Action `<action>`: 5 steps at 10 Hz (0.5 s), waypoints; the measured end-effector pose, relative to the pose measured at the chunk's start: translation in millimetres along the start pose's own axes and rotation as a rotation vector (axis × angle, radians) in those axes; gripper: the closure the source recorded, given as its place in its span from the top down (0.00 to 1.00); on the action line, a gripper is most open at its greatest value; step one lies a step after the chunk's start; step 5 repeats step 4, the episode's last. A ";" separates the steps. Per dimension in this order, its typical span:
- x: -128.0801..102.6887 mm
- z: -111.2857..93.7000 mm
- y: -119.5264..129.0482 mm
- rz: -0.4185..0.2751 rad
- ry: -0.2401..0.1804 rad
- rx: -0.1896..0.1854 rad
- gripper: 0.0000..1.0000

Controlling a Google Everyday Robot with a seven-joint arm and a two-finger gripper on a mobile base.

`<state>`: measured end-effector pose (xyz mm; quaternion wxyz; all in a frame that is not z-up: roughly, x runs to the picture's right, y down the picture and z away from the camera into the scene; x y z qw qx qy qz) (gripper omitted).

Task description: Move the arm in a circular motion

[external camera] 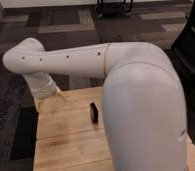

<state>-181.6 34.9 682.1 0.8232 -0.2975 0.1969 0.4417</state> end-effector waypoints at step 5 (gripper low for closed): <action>-29.8 8.7 -89.4 0.122 -0.033 -0.066 0.65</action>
